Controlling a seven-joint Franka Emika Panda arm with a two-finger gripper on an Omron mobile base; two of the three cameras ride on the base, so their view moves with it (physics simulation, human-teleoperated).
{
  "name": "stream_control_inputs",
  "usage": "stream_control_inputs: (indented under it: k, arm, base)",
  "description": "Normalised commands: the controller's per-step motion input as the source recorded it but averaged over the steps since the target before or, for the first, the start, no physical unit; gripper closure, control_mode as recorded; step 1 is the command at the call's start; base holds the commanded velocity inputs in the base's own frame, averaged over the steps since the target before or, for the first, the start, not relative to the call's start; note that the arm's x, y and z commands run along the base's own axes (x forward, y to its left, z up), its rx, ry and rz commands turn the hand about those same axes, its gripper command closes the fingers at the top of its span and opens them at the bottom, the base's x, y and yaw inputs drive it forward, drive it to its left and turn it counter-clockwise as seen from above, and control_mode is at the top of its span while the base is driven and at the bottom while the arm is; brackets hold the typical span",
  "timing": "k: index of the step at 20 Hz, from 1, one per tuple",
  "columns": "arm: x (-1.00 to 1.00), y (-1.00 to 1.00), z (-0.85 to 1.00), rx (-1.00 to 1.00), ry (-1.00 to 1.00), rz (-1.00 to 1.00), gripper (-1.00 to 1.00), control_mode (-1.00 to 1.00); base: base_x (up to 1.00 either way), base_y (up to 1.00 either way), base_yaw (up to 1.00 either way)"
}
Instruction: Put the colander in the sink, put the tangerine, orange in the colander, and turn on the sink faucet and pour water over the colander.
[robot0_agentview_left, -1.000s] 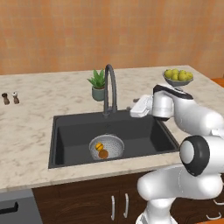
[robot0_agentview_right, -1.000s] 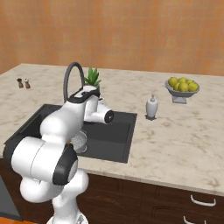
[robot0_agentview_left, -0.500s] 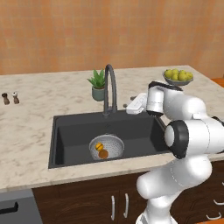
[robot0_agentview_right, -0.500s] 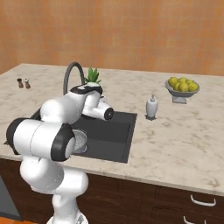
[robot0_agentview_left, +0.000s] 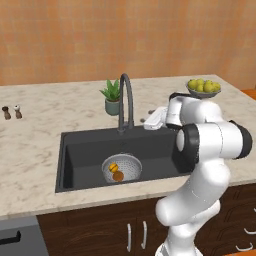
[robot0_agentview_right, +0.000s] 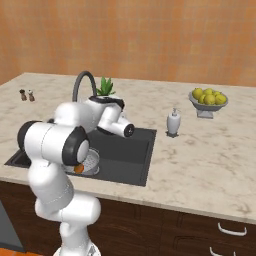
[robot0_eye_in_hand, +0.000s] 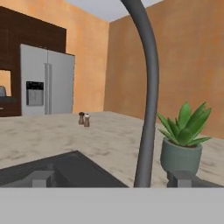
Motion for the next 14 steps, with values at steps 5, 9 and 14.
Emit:
stream_control_inputs:
  k: [5, 9, 14]
  arm:
    - [0.37, 0.02, -0.2, 0.0, 0.0, 0.0, -1.0, -1.0]
    - [0.39, 0.2, -0.15, 0.0, 0.0, -0.02, -1.0, -1.0]
    - [0.47, 0.16, -0.14, 0.0, 0.0, -0.02, -1.0, -1.0]
  base:
    - [0.0, 0.0, 0.0]
    - [0.0, 0.0, 0.0]
    - [0.0, 0.0, 0.0]
